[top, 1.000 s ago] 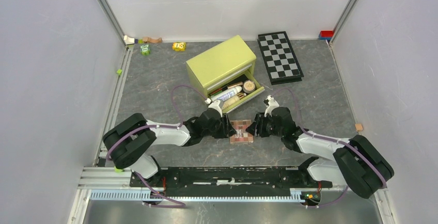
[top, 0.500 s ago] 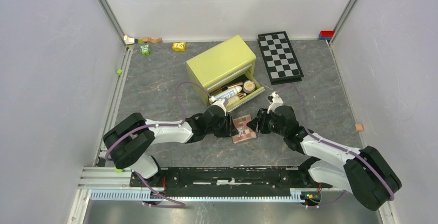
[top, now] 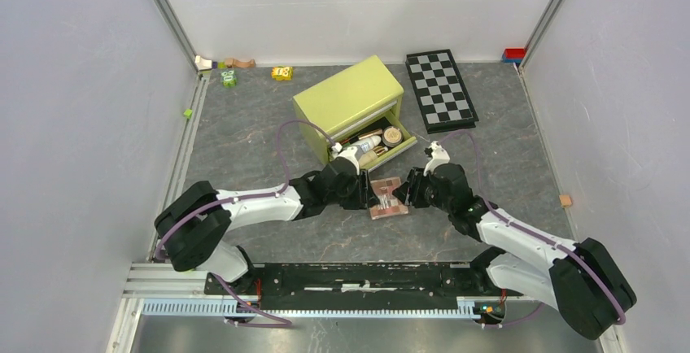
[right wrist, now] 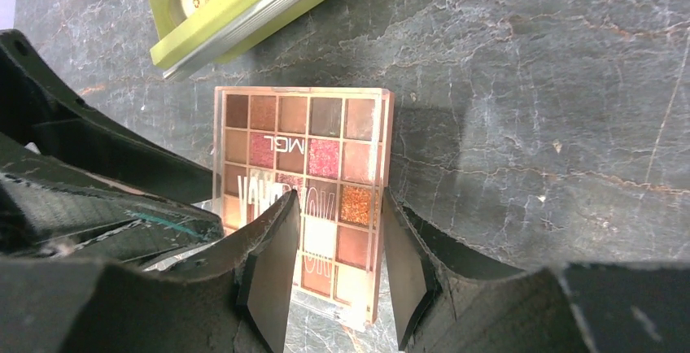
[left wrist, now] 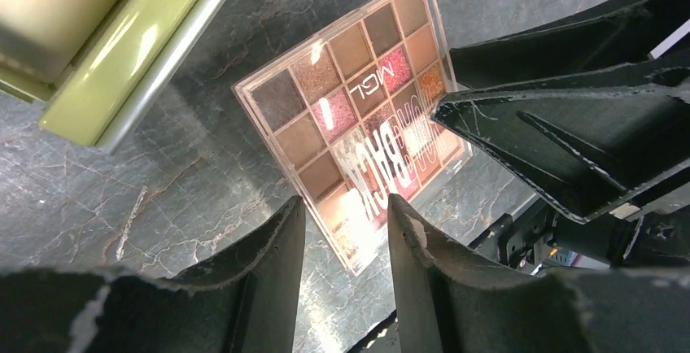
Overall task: Organize the makeup
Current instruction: Pick up the makeup from the center of the board.
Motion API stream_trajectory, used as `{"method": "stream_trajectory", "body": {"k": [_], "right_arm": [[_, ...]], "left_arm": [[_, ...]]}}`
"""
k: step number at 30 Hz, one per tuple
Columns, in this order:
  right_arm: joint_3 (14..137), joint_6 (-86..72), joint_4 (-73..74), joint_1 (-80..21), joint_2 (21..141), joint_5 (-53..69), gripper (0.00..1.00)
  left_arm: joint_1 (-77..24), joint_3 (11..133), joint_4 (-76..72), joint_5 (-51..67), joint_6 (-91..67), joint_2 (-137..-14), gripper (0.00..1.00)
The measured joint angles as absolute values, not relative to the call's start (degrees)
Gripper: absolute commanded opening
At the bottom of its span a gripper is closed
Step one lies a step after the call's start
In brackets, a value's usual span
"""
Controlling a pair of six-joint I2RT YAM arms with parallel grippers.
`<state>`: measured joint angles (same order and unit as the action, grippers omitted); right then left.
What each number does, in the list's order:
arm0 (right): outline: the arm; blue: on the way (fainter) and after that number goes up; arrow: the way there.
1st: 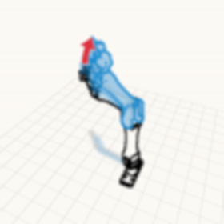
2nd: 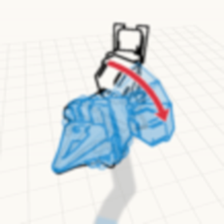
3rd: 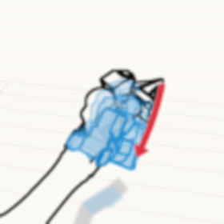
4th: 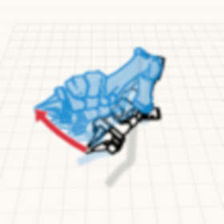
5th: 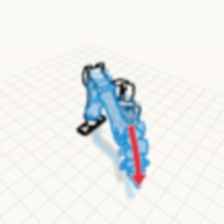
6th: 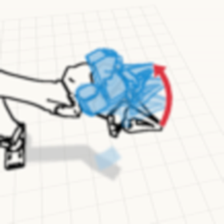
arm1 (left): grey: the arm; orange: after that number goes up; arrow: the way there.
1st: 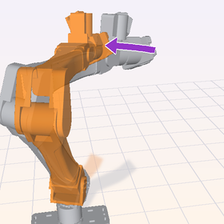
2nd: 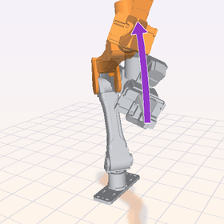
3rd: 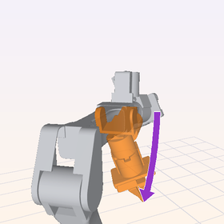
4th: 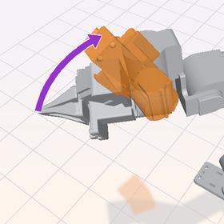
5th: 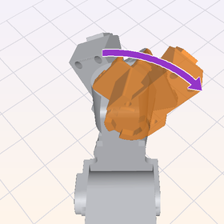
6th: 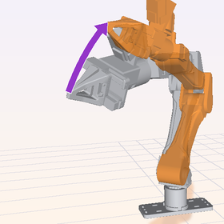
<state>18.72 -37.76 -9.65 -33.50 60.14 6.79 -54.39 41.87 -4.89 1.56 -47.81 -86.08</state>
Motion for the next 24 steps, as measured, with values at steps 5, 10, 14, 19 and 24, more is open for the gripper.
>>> {"method": "stream_trajectory", "body": {"k": [5, 10, 14, 19, 24], "right_arm": [[20.40, -37.23, -7.75, -33.21, 59.51, 6.02, 0.47], [22.06, -37.04, -6.04, -32.53, 59.51, 5.26, 0.47], [23.55, -36.99, -4.75, -32.10, 59.51, 5.30, 0.47], [25.54, -36.91, -4.47, -31.29, 59.59, 5.23, 0.47], [27.42, -36.75, -4.40, -30.61, 60.42, 5.39, 0.47]], "left_arm": [[-54.39, 44.45, -1.74, 0.95, -46.59, -84.18, 0.48], [-54.39, 47.64, 0.08, -0.51, -45.47, -83.18, 0.48], [-54.37, 50.06, 2.68, -1.58, -44.95, -83.18, 0.48], [-54.28, 53.30, 5.39, -3.73, -43.44, -83.20, 0.48], [-53.63, 55.16, 6.90, -4.95, -42.72, -83.33, 0.48]]}}
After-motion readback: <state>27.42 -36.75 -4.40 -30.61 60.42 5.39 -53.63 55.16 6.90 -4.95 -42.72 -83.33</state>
